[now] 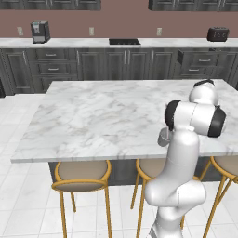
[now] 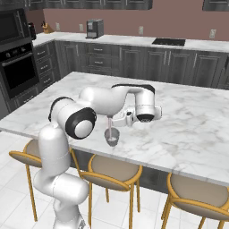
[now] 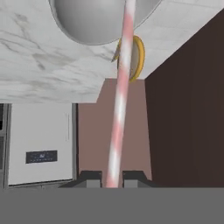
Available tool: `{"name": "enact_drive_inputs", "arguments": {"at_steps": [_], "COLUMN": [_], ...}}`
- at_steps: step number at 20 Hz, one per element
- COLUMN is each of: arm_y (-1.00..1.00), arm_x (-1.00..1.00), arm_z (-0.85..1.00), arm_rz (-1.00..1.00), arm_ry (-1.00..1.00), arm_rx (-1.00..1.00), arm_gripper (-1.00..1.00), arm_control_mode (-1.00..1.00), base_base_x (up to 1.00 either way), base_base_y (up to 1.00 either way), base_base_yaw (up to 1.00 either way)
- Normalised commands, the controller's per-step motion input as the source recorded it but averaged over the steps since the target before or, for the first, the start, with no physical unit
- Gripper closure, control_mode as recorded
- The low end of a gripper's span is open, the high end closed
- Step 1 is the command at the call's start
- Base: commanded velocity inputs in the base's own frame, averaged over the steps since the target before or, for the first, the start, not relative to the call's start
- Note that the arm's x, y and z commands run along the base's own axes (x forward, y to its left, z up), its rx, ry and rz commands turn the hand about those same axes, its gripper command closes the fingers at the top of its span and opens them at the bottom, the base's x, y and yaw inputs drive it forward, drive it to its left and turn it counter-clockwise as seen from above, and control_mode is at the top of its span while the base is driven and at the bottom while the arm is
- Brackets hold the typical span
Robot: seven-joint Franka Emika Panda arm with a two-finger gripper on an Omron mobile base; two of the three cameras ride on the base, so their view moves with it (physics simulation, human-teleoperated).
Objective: Take a straw from the drawer in front and place it inside the glass cup on the dining counter.
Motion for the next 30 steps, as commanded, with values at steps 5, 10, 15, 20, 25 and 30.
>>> {"name": "enact_drive_inputs", "arguments": {"at_steps": [5,10,15,20,25,30], "arm_y": [-0.01,0.0,0.0,0.0,0.0,0.0], "arm_x": [0.18,0.15,0.0,0.0,0.0,0.0], "arm_z": [0.0,0.0,-0.27,-0.14,0.02,0.18], "arm_rz": [0.0,0.0,0.0,0.0,0.0,0.0], "arm_ry": [-0.03,-0.02,0.0,0.0,0.0,0.0], "arm_rx": [0.0,0.0,0.0,0.0,0.0,0.0], "arm_gripper": [1.0,1.0,1.0,1.0,-1.0,-1.0], "arm_control_mode": [-1.0,-1.0,-1.0,-1.0,-1.0,-1.0], "base_base_x": [0.0,0.0,0.0,0.0,0.0,0.0], "base_base_y": [0.0,0.0,0.0,0.0,0.0,0.0], "base_base_yaw": [0.0,0.0,0.0,0.0,0.0,0.0]}}
